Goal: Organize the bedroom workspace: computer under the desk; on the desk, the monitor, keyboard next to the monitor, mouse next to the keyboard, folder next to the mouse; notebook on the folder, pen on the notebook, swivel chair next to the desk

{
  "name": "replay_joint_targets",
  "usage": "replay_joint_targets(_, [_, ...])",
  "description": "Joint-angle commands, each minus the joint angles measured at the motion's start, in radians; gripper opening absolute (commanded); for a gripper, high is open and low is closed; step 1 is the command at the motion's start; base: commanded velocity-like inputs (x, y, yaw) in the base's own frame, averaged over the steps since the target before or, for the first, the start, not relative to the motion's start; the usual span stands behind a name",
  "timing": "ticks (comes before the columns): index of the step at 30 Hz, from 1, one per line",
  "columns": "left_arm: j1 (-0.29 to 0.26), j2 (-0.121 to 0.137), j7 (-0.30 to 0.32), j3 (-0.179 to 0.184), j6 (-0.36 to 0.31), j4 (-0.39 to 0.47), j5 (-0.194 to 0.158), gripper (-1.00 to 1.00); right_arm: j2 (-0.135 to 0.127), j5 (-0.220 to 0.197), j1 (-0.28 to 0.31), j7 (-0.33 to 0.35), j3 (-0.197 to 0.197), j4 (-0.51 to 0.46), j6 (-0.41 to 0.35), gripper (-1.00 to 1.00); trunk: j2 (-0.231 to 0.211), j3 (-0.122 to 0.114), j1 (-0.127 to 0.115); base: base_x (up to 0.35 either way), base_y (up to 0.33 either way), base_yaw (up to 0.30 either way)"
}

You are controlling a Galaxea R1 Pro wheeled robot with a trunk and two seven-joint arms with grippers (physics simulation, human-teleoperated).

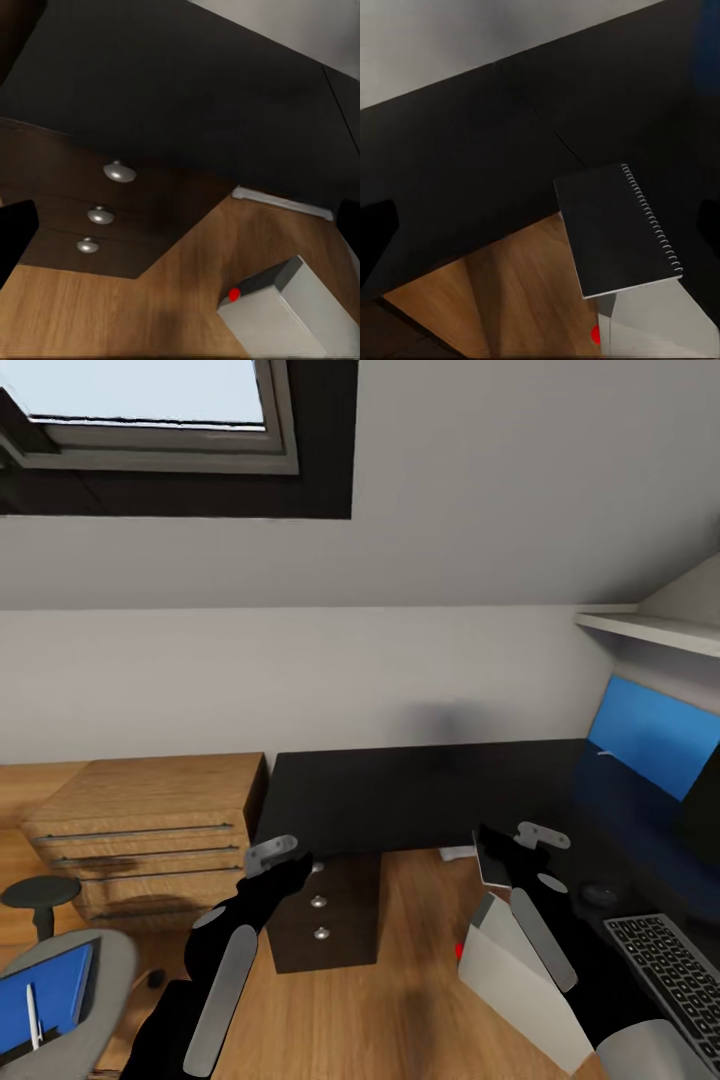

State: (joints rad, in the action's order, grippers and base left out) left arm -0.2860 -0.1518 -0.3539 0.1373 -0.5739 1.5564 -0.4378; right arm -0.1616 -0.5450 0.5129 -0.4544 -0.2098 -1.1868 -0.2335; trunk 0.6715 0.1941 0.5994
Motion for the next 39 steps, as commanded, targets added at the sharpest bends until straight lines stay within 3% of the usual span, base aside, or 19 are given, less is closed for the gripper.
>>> replay_joint_targets(1, [-0.001,0.0,-0.01,0.001,-0.003,0.001,-0.01,1.0,-0.001,-0.006,0.001,-0.008,-0.004,-0.002,-0.003,1.0,0.001,0.002,0.0,-0.092,0.041,0.0])
replay_joint_targets(8, [-0.001,0.0,-0.012,0.001,-0.003,0.0,-0.01,1.0,-0.001,-0.006,0.001,-0.009,-0.007,-0.002,-0.001,1.0,0.001,0.002,0.0,-0.037,0.017,0.08])
replay_joint_targets(21, [-0.001,0.0,-0.013,0.001,-0.003,-0.014,-0.009,1.0,-0.001,-0.004,0.001,-0.009,-0.009,-0.002,0.0,1.0,0.001,0.002,0.0,-0.016,0.002,0.249])
replay_joint_targets(30, [-0.001,0.0,-0.013,0.001,-0.005,-0.025,-0.009,1.0,-0.001,-0.005,0.001,-0.009,-0.01,-0.002,0.002,1.0,0.001,-0.002,0.0,-0.233,0.0,0.235])
replay_joint_targets(39, [-0.001,0.0,-0.012,0.001,-0.005,-0.028,-0.008,1.0,-0.001,-0.004,-0.001,-0.009,-0.01,-0.002,0.005,1.0,0.001,-0.014,0.0,-0.079,0.0,0.056])
